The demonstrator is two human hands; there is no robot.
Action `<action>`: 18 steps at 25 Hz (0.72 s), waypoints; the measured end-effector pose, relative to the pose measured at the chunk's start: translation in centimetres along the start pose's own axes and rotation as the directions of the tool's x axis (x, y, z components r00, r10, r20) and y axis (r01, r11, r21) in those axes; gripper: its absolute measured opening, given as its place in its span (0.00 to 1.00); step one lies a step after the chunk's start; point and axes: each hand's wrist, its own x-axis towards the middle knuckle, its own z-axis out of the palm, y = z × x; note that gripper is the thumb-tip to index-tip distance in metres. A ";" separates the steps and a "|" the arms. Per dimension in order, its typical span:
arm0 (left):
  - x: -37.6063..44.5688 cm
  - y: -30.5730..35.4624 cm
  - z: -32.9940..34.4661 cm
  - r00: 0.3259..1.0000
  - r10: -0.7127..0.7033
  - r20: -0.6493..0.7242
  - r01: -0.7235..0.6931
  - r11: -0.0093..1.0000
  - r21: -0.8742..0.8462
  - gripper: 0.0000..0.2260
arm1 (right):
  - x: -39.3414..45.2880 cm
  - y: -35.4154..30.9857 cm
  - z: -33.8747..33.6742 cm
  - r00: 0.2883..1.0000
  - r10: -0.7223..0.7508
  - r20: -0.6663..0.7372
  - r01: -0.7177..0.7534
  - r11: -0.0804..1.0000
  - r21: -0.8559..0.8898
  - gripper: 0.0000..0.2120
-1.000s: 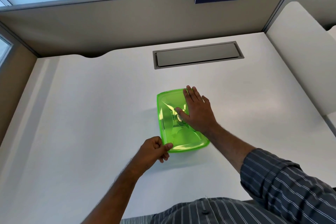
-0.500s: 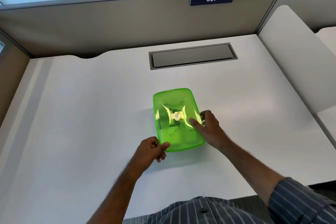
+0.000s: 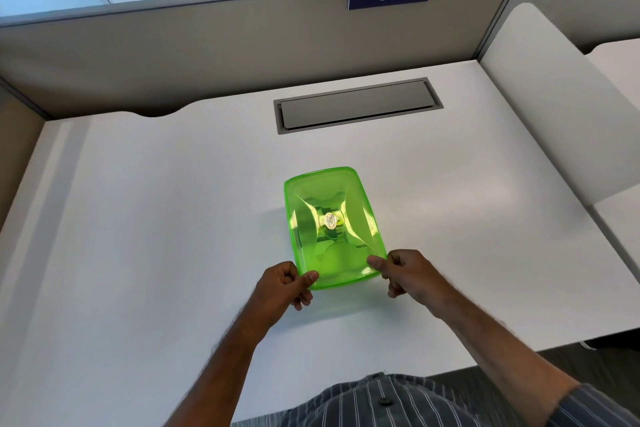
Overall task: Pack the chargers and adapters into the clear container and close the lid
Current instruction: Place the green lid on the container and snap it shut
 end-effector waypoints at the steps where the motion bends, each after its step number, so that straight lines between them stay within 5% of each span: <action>1: 0.0 0.1 0.1 1.000 -0.002 -0.002 0.002 1.000 0.001 0.17 | 0.0 0.2 0.1 1.000 0.006 -0.005 -0.006 0.999 0.033 0.37; 7: 0.0 0.2 0.1 1.000 -0.019 -0.003 0.019 1.000 0.009 0.16 | 0.1 0.7 0.6 1.000 0.011 -0.017 -0.008 0.987 0.160 0.22; 18: 0.6 -0.4 -0.3 0.998 -0.032 0.051 0.034 0.999 -0.021 0.20 | -0.3 0.7 0.2 0.997 -0.001 0.071 -0.020 0.956 0.293 0.19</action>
